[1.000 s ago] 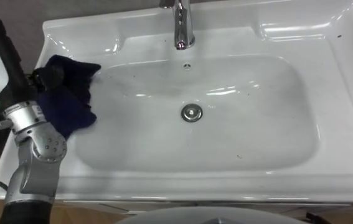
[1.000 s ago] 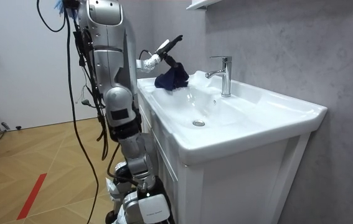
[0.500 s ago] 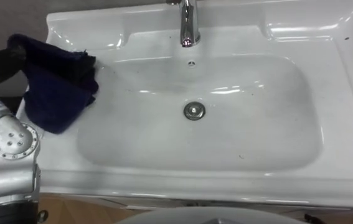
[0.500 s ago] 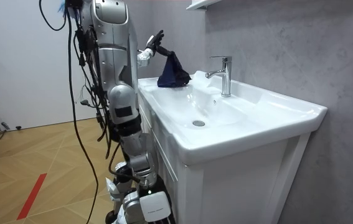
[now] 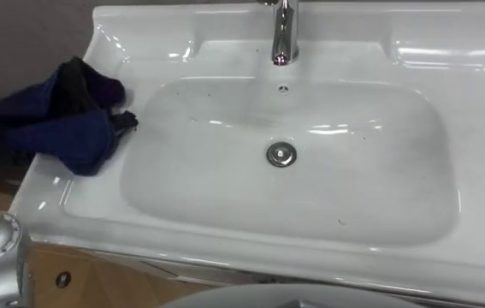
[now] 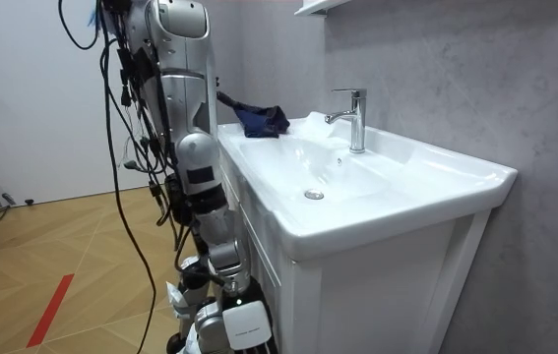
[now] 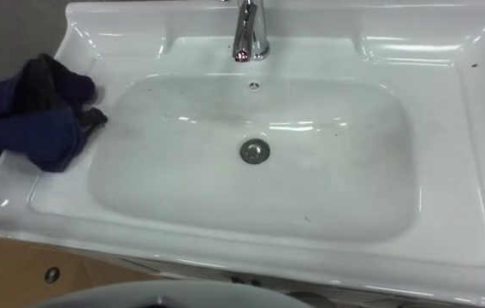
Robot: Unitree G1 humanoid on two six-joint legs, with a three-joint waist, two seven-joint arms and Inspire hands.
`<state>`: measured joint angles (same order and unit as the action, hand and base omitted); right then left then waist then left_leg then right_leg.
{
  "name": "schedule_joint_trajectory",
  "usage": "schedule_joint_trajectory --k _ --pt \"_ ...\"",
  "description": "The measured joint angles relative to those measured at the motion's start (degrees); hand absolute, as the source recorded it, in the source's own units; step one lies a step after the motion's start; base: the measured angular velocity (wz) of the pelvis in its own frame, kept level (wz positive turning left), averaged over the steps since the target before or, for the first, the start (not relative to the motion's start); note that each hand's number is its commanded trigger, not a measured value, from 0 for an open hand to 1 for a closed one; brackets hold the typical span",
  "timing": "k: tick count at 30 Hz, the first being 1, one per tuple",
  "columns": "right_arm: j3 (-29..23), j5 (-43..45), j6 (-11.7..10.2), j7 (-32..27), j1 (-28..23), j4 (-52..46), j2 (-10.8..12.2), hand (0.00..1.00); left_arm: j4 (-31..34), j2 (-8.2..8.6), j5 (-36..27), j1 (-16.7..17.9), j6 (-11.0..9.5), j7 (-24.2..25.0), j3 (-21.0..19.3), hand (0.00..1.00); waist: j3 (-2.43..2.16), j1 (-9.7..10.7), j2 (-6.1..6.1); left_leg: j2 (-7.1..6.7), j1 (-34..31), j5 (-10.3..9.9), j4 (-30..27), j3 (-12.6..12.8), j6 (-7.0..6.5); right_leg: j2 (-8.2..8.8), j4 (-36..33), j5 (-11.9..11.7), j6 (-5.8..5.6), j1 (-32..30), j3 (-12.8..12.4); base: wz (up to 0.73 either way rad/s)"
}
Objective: Wipe basin
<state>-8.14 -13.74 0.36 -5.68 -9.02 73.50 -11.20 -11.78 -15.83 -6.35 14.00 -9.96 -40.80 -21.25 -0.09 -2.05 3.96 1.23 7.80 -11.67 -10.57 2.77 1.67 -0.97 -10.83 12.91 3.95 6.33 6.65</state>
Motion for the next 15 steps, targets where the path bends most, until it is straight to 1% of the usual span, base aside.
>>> schedule_joint_trajectory --k 2,6,10,11,12,15 --pt "0.1 -0.3 0.2 0.7 0.0 0.0 0.0 0.0 -0.2 0.3 -0.9 0.2 0.2 0.8 0.0 0.0 0.05 0.0 -0.23 0.0 -0.5 0.0 -0.1 -0.5 0.0 0.02 -0.1 0.0 -0.05 -0.3 0.7 0.18" --pt "0.1 -1.2 0.3 0.9 0.0 -0.3 0.0 0.0 -0.1 0.5 -0.9 0.2 0.2 1.7 0.0 0.0 -0.06 0.0 -0.37 -0.01 -1.2 0.0 -0.4 -0.6 0.0 0.18 -0.9 0.0 -0.07 -1.0 1.2 0.07" --pt "0.1 -1.5 0.3 0.9 0.0 -0.5 -0.2 0.0 -0.1 0.54 -0.6 0.2 0.2 1.9 0.9 0.0 -0.12 0.1 -0.08 0.0 -1.4 0.0 -0.4 -0.6 -0.01 0.25 -1.1 -0.1 -0.08 -1.3 1.4 0.01" --pt "0.1 -1.5 0.3 0.9 0.0 -0.5 -0.2 0.0 -0.1 0.54 -0.4 0.2 0.2 2.1 1.3 0.0 0.0 0.1 0.2 0.0 -1.5 0.0 -0.5 -0.6 0.0 0.26 -1.1 -0.1 -0.1 -1.3 1.5 0.04" --pt "0.1 -1.5 0.3 0.9 0.1 -0.5 -0.2 0.0 -0.1 0.54 -0.3 0.2 0.2 2.3 1.3 0.0 -0.07 0.1 0.07 -0.01 -1.5 0.0 -0.6 -0.6 -0.01 0.26 -1.1 -0.1 -0.11 -1.3 1.4 0.0" --pt "0.1 -1.0 0.1 0.9 0.1 -0.5 -0.3 0.0 -0.1 0.54 -0.3 0.2 0.2 2.8 1.3 0.0 0.03 0.3 0.31 -0.02 -1.6 0.0 -0.8 -0.6 -0.01 0.26 -1.1 -0.2 -0.13 -1.3 1.4 0.0"
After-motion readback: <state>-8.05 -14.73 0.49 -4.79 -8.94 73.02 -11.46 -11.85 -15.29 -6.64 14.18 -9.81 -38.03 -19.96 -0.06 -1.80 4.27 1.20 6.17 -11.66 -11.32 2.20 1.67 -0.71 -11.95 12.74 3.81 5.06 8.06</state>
